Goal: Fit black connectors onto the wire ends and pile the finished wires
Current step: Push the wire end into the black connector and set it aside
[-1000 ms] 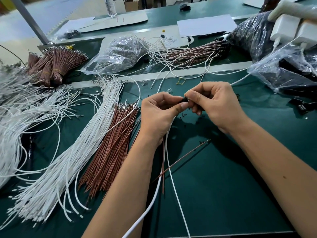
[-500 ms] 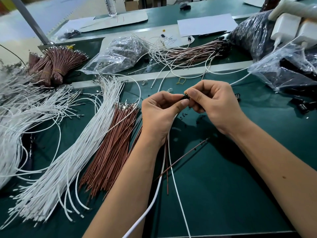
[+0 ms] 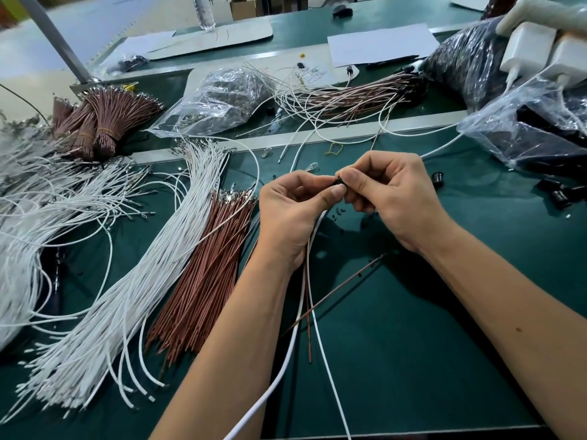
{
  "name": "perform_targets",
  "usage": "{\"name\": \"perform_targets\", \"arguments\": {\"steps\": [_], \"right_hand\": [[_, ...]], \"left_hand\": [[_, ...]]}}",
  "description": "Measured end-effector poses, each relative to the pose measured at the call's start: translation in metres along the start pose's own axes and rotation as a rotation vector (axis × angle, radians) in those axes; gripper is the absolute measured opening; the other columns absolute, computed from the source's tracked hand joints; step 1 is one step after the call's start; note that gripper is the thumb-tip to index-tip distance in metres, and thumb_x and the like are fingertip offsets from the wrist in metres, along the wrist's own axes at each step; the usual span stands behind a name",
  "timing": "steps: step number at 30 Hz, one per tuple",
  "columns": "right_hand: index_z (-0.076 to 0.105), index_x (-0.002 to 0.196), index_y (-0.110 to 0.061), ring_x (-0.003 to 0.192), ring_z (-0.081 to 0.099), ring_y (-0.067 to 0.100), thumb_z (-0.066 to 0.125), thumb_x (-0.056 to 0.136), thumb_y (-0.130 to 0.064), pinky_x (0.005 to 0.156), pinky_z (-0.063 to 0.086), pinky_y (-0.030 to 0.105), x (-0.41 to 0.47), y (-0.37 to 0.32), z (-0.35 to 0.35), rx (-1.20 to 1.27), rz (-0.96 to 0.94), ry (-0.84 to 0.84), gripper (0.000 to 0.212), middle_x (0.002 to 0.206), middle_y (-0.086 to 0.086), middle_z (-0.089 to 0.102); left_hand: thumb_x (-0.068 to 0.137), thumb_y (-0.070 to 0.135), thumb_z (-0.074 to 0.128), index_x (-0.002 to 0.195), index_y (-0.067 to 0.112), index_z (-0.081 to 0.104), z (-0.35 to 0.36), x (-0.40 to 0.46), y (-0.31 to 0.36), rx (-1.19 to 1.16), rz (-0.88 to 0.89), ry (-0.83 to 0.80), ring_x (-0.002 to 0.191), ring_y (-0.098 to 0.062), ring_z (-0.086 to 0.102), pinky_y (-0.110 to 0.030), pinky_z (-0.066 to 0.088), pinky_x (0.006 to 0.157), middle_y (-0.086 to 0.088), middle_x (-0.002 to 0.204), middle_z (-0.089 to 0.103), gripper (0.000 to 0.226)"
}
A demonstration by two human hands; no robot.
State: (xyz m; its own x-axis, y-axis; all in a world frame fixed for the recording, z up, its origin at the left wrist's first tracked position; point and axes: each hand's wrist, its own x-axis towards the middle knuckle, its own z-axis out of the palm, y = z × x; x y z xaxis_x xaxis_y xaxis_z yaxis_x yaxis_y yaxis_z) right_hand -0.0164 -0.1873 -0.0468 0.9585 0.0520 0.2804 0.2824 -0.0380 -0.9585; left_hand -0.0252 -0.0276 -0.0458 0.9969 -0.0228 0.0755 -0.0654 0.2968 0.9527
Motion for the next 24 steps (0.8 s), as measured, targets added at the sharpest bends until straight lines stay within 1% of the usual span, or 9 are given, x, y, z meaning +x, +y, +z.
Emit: {"name": "perform_targets", "arguments": {"steps": [2,5,9,11,12,14,16,20,24], "right_hand": [[0.068,0.081,-0.001,0.05,0.055,0.011,0.07,0.097,-0.012,0.047,0.042,0.019,-0.0004,0.0002,0.0013,0.014,0.017,0.002,0.019,0.061,0.003,0.066],[0.065,0.082,0.004,0.049,0.054,0.012,0.068,0.098,-0.012,0.046,0.04,0.02,-0.0016,0.0003,0.0044,0.045,0.038,0.012,0.022,0.06,0.004,0.064],[0.072,0.089,0.002,0.052,0.055,0.016,0.067,0.1,-0.013,0.048,0.042,0.023,0.0009,-0.0039,0.0074,0.035,-0.018,0.062,0.019,0.063,0.007,0.064],[0.077,0.096,-0.002,0.057,0.057,0.016,0.064,0.102,-0.014,0.051,0.044,0.024,0.003,-0.0058,0.0075,0.023,-0.055,0.07,0.019,0.067,0.006,0.066],[0.078,0.098,-0.005,0.059,0.058,0.016,0.062,0.102,-0.015,0.053,0.046,0.024,0.0033,-0.0063,0.0068,0.033,-0.063,0.079,0.019,0.069,0.004,0.067],[0.078,0.102,-0.009,0.062,0.059,0.016,0.062,0.102,-0.013,0.054,0.048,0.024,0.0034,-0.0064,0.004,0.053,-0.07,0.106,0.016,0.072,0.003,0.069],[0.078,0.1,-0.006,0.061,0.059,0.018,0.066,0.099,-0.009,0.052,0.049,0.025,0.0032,-0.0063,0.0012,0.041,-0.078,0.126,0.012,0.072,0.002,0.07],[0.078,0.093,0.0,0.055,0.056,0.023,0.076,0.092,-0.009,0.047,0.048,0.028,0.0051,-0.0069,-0.0007,0.014,-0.069,0.14,0.009,0.068,0.012,0.068],[0.075,0.086,0.002,0.05,0.054,0.021,0.077,0.091,-0.009,0.045,0.046,0.028,0.0059,-0.0065,-0.0023,0.02,-0.037,0.132,0.012,0.062,0.009,0.064]], "left_hand": [[0.076,-0.012,0.077,0.083,-0.005,0.069,-0.0003,-0.0002,0.0006,-0.001,-0.008,-0.003,0.084,-0.037,0.07,-0.049,0.057,0.089,-0.028,0.09,0.072,0.013],[0.077,-0.012,0.077,0.082,-0.004,0.07,-0.0008,-0.0002,0.0007,-0.012,-0.014,0.006,0.077,-0.028,0.071,-0.038,0.06,0.081,-0.021,0.085,0.074,0.012],[0.079,-0.01,0.075,0.081,0.0,0.072,0.0057,0.0004,0.0025,-0.106,-0.037,0.04,0.073,-0.026,0.072,-0.036,0.061,0.077,-0.02,0.083,0.075,0.011],[0.081,-0.009,0.074,0.083,0.0,0.073,0.0074,0.0018,0.0034,-0.178,-0.069,0.054,0.069,-0.021,0.073,-0.028,0.06,0.067,-0.017,0.081,0.075,0.01],[0.082,-0.009,0.073,0.083,0.001,0.074,0.0072,0.0022,0.0035,-0.195,-0.087,0.056,0.069,-0.02,0.074,-0.025,0.059,0.066,-0.017,0.081,0.076,0.01],[0.081,-0.009,0.073,0.086,0.001,0.075,0.0062,0.0029,0.0034,-0.188,-0.119,0.04,0.073,-0.022,0.074,-0.026,0.06,0.07,-0.018,0.085,0.076,0.012],[0.079,-0.01,0.074,0.086,0.002,0.077,0.0052,0.0027,0.003,-0.161,-0.133,0.014,0.076,-0.022,0.074,-0.029,0.061,0.075,-0.018,0.087,0.076,0.015],[0.07,-0.002,0.079,0.087,0.003,0.077,0.0031,0.0028,0.0046,-0.154,-0.142,-0.009,0.074,-0.022,0.074,-0.031,0.062,0.076,-0.018,0.084,0.076,0.017],[0.071,-0.005,0.078,0.089,-0.001,0.075,0.0033,0.0025,0.0042,-0.154,-0.144,-0.009,0.071,-0.022,0.075,-0.028,0.061,0.074,-0.019,0.081,0.075,0.018]]}}
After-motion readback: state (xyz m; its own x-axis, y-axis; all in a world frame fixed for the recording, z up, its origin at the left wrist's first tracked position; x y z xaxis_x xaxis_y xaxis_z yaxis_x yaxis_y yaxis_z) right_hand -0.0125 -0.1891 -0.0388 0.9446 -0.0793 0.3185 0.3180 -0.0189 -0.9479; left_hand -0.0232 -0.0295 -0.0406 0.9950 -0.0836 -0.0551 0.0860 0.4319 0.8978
